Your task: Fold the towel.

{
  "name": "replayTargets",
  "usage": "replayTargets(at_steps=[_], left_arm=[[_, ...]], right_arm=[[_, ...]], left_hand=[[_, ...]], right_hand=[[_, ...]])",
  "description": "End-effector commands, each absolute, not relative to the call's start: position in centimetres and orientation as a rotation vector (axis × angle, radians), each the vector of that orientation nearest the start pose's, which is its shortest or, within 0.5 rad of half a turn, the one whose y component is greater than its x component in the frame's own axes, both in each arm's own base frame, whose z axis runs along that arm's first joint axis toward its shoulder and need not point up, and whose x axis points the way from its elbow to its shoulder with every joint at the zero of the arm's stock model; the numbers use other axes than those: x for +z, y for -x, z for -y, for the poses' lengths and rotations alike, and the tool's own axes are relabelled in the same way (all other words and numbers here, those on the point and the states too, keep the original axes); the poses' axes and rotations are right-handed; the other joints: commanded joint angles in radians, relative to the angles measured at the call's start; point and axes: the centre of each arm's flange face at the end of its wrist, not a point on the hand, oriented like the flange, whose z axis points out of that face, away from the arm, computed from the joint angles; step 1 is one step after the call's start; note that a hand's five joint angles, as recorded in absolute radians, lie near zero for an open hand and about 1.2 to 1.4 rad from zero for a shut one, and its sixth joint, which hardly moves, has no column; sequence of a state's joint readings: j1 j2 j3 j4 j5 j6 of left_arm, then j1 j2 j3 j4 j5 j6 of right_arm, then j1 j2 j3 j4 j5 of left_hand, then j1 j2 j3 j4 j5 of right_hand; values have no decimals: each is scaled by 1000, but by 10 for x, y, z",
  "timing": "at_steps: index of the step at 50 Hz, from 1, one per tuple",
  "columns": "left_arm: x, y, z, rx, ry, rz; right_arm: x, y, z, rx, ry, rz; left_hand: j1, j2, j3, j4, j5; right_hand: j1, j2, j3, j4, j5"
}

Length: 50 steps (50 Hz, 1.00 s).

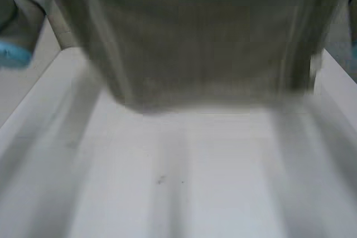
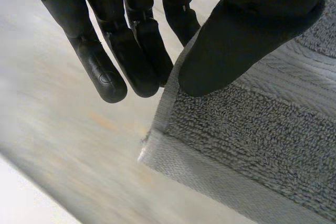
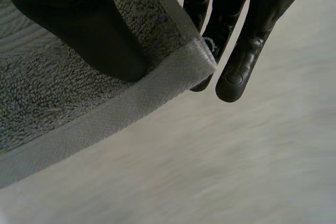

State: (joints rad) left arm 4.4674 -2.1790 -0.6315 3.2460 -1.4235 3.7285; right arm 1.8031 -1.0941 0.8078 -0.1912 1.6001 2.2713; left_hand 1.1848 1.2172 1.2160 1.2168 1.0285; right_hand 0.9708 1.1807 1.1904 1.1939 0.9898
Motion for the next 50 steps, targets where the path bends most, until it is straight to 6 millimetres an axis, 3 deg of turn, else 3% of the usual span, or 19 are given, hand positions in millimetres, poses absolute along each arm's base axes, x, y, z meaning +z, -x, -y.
replayTargets(at_steps=[1, 3, 4, 6, 9, 11, 12, 14, 15, 16, 17, 19, 24, 29, 33, 36, 42, 47, 50], left_arm=[[446, 238, 395, -2752, -460, -1232], [411, 233, 397, -2708, -473, -1431], [411, 233, 397, -2707, -473, -1432], [367, 233, 394, -2625, -508, -1628], [343, 232, 393, -2579, -522, -1710], [297, 235, 388, -2508, -574, -1823], [297, 235, 388, -2507, -575, -1824], [245, 237, 383, -2436, -641, -1925], [245, 237, 383, -2436, -642, -1926], [220, 239, 381, -2412, -682, -1961], [220, 239, 380, -2411, -683, -1961], [178, 242, 376, -2361, -742, -2039], [137, 238, 362, -2225, -800, -2161], [123, 227, 336, -2015, -917, -2226], [142, 208, 296, -1801, -1036, -2253], [148, 200, 282, -1721, -1063, -2281], [184, 190, 212, -1413, -1341, -2360], [197, 198, 223, -1549, -1401, -2269], [192, 204, 244, -1617, -1401, -2216]], right_arm=[[426, -223, 373, 2313, -587, 1032], [392, -226, 374, 2274, -695, 1144], [391, -226, 374, 2274, -695, 1145], [352, -228, 372, 2219, -823, 1269], [334, -228, 370, 2192, -878, 1322], [292, -229, 366, 2127, -990, 1440], [292, -229, 366, 2127, -991, 1441], [239, -231, 365, 2043, -1105, 1585], [239, -231, 365, 2042, -1106, 1586], [215, -233, 363, 1996, -1155, 1653], [194, -233, 362, 1951, -1189, 1713], [175, -232, 359, 1910, -1218, 1766], [142, -229, 351, 1810, -1262, 1880], [146, -224, 329, 1720, -1304, 1967], [177, -207, 298, 1586, -1329, 2076], [183, -196, 288, 1501, -1333, 2143], [219, -162, 247, 1179, -1439, 2266], [228, -161, 263, 1278, -1421, 2163], [214, -163, 287, 1322, -1377, 2154]], left_hand=[[211, 179, 180, 180, 193], [211, 179, 180, 180, 193], [211, 179, 180, 180, 193], [211, 179, 180, 180, 193], [211, 179, 180, 180, 193], [211, 179, 180, 180, 193], [211, 179, 180, 180, 193], [211, 179, 180, 180, 193], [211, 179, 180, 180, 193], [211, 179, 180, 180, 193], [211, 179, 180, 180, 193], [211, 179, 180, 180, 193], [211, 179, 180, 180, 193], [211, 179, 180, 180, 193], [211, 179, 180, 180, 193], [211, 179, 180, 180, 193], [211, 179, 180, 180, 193], [211, 179, 180, 180, 193], [211, 179, 180, 180, 193]], right_hand=[[426, 216, 206, 202, 232], [426, 216, 206, 202, 232], [426, 216, 206, 202, 232], [426, 216, 206, 202, 232], [426, 216, 206, 202, 232], [426, 216, 206, 202, 232], [426, 216, 206, 202, 232], [426, 216, 206, 202, 232], [426, 216, 206, 202, 232], [426, 216, 206, 202, 232], [426, 216, 206, 202, 232], [426, 216, 206, 202, 232], [426, 216, 206, 202, 232], [426, 216, 206, 202, 232], [426, 216, 206, 202, 232], [426, 216, 206, 202, 232], [426, 216, 206, 202, 232], [426, 216, 206, 202, 232], [426, 216, 206, 202, 232]])
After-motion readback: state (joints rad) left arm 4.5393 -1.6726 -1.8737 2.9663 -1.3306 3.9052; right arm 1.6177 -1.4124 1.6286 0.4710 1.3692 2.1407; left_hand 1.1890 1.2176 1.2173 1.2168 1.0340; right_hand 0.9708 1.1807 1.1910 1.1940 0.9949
